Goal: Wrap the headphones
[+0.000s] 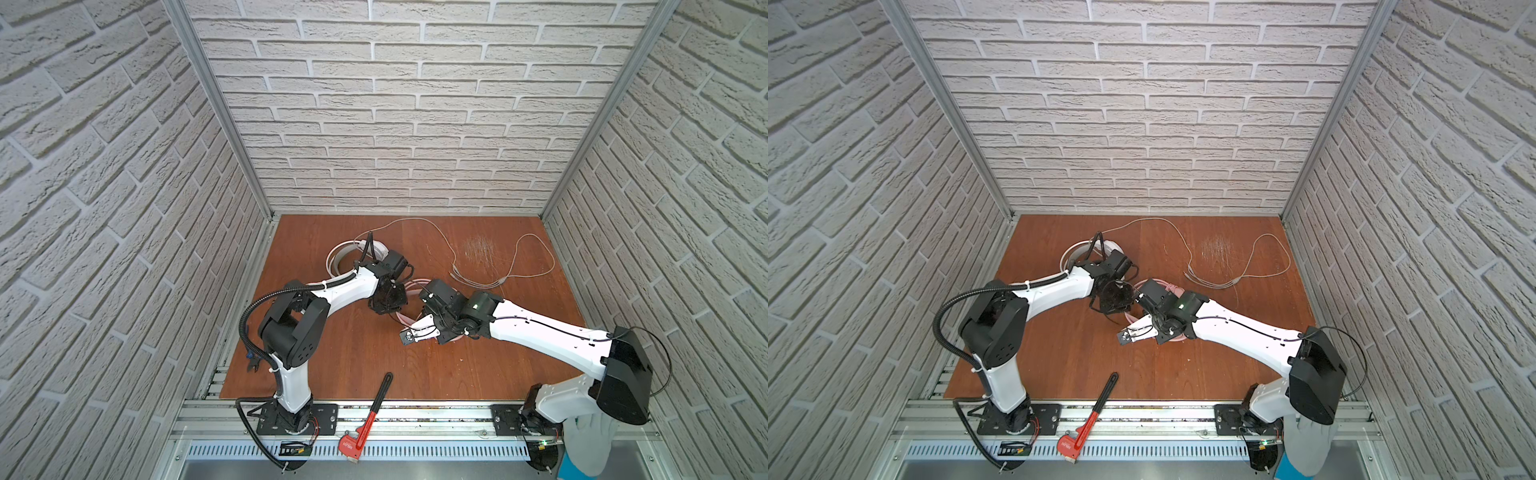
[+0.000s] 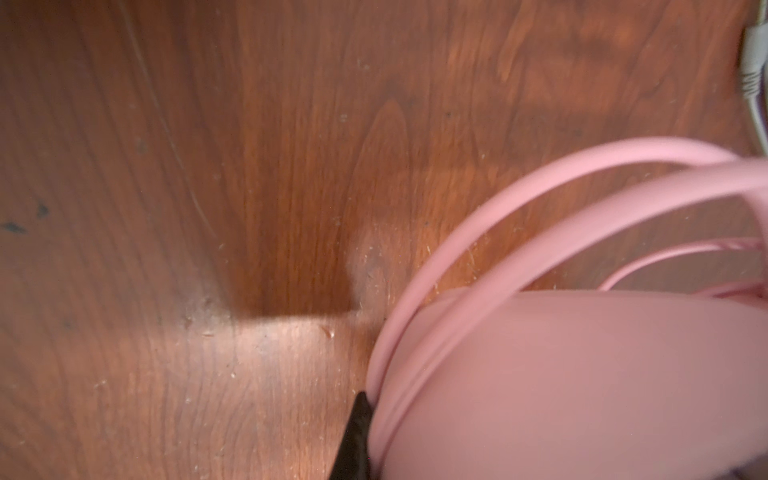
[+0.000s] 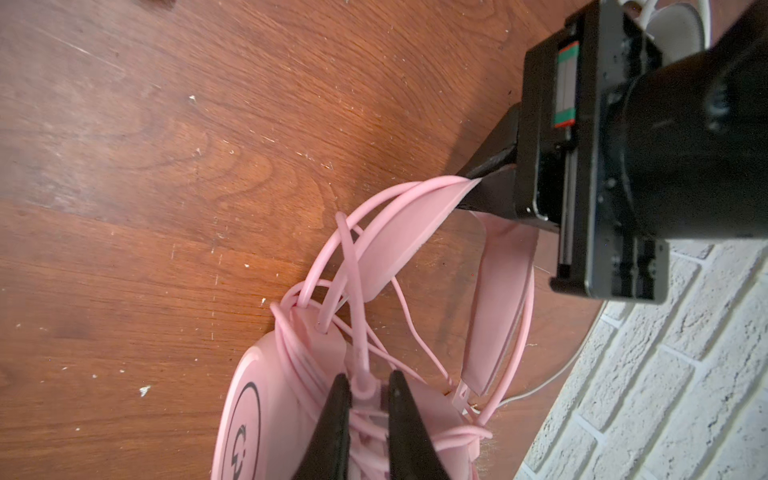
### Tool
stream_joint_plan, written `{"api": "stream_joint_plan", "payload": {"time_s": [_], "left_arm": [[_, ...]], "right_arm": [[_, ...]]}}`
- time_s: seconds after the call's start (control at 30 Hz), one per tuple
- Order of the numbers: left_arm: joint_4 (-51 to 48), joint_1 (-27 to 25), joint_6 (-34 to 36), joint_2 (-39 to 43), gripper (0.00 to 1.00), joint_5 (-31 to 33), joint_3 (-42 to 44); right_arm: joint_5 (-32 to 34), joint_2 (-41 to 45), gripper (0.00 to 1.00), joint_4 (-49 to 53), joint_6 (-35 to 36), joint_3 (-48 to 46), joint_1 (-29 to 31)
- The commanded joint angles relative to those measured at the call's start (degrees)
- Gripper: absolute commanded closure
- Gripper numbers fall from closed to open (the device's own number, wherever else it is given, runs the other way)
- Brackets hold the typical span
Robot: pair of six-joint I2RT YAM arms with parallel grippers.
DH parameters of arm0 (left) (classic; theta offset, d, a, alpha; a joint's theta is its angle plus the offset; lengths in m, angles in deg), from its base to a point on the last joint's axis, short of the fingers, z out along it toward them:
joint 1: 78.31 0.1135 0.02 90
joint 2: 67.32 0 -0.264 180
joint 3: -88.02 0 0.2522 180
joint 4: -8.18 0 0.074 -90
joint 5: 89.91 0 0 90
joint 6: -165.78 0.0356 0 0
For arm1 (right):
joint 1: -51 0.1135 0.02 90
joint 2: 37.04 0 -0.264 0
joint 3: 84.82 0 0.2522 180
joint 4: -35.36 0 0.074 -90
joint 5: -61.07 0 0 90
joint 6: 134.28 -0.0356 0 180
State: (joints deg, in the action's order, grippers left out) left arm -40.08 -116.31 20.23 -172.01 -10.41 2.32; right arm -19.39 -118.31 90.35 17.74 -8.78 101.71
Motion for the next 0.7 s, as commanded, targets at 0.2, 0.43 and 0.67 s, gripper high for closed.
{"api": "stream_joint_plan", "payload": {"time_s": [0.2,0.43,0.67], "left_arm": [[5.7,3.05,-4.13,3.41,1.0,1.45,1.56],[4.1,3.16,-3.95,2.9,1.0,2.85,0.25],[-0.58,0.83,-0.94,0.22,1.0,6.29,-2.89]], "right_arm": [[3.5,9.11,0.95,7.65,3.63,-3.98,1.41],[6.06,10.61,0.95,7.46,3.82,-4.92,2.21],[1.36,8.56,0.95,4.33,1.53,-3.07,1.72]]}}
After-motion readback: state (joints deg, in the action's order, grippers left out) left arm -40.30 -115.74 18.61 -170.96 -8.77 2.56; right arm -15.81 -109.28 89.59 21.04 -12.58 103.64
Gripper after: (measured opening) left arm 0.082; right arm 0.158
